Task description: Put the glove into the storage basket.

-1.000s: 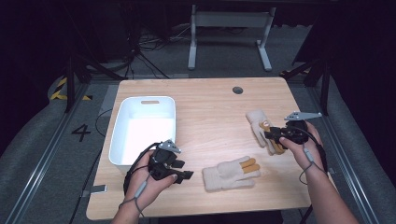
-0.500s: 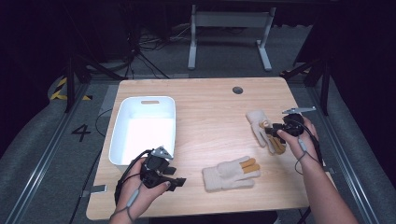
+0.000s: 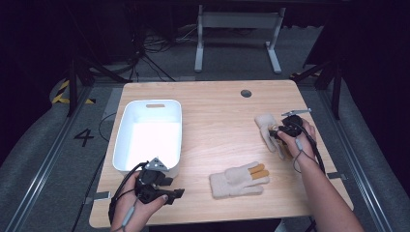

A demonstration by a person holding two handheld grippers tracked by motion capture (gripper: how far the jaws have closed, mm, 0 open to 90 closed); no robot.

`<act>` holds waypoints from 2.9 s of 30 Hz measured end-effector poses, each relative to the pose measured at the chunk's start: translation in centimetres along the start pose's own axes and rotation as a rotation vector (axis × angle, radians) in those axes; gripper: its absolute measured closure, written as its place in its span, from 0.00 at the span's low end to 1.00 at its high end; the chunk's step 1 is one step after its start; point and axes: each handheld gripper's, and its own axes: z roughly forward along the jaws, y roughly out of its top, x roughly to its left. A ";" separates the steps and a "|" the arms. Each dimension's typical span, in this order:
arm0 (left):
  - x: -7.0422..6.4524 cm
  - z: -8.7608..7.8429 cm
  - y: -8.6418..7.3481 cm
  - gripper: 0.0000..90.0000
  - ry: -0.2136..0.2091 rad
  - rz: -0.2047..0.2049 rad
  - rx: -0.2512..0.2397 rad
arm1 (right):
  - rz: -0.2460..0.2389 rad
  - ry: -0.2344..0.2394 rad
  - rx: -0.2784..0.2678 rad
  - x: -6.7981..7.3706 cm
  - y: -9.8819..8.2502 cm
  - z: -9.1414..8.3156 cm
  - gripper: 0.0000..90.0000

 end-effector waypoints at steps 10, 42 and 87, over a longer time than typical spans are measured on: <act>0.5 0.9 -0.2 0.47 0.039 0.011 -0.016 | -0.025 0.012 0.024 -0.3 -0.3 0.5 0.73; -0.5 1.9 2.5 0.46 -0.072 0.116 0.034 | -0.379 0.350 -0.087 2.4 0.6 -10.1 0.77; -2.6 2.4 3.1 0.50 -0.025 0.196 0.028 | -0.845 0.828 -0.053 13.4 -0.3 -10.2 0.77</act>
